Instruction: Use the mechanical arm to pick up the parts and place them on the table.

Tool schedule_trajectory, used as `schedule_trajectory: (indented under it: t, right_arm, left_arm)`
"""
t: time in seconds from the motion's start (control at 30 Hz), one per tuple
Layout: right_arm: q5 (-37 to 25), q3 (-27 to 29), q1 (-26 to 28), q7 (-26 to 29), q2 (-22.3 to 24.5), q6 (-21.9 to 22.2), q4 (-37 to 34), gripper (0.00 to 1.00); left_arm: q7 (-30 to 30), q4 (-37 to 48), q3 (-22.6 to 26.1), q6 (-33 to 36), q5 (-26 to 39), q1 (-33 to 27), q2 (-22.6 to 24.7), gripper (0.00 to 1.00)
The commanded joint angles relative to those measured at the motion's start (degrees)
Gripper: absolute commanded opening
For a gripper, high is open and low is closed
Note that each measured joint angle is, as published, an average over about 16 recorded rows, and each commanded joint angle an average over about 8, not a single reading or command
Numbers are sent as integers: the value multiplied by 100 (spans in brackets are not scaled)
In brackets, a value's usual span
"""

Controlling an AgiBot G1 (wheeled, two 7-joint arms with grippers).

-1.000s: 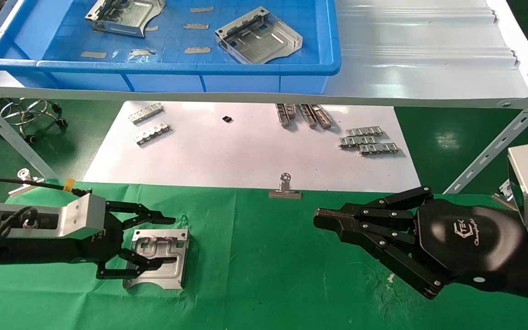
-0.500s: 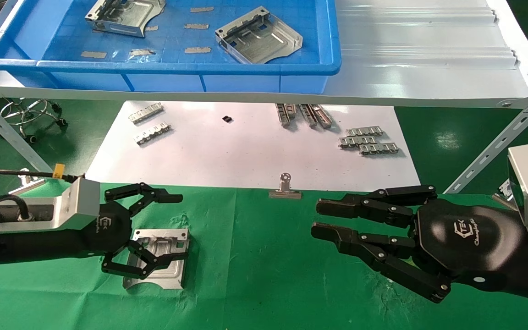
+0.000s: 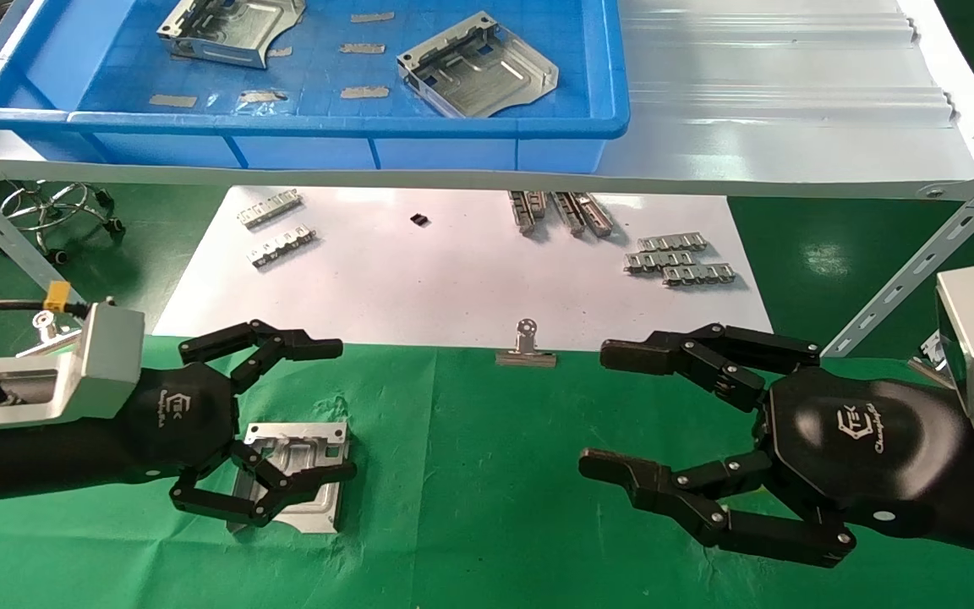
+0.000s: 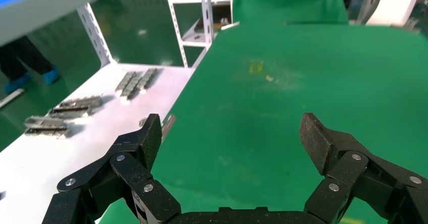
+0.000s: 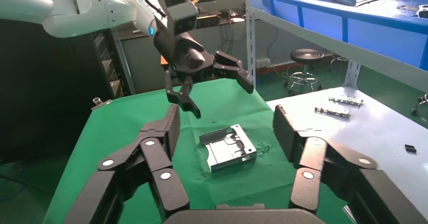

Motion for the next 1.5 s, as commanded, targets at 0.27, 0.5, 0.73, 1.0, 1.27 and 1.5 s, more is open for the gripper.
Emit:
schedule_trajectory:
  t: [0.27,0.5,0.73,1.0,1.27,1.5]
  right_arm:
    - [0,0,0,0,0,0,0,100]
    - [0,0,0,0,0,0,0,100]
    - [0,0,0,0,0,0,0,100]
    - [1,0,-1,0,1,1,-1,100]
    - [1,0,-1,0,1,2,-1,100]
    - [1,0,-1,0,1,2,-1,100]
  left_arm:
    - [-782,-980,-545,-97,-270,516,-253,100]
    - [-1393,-1746,-970,-173,-480,918,-450,100]
    - [-2000,-2506,-1392,-248,-690,1318,-646,100]
    - [-2402,-3073,-1704,-299,-854,1614,-790,100]
    - [-2383,-3054,-1697,-309,-859,1610,-790,100]
    - [-2348,-2979,-1656,-301,-829,1571,-770,100]
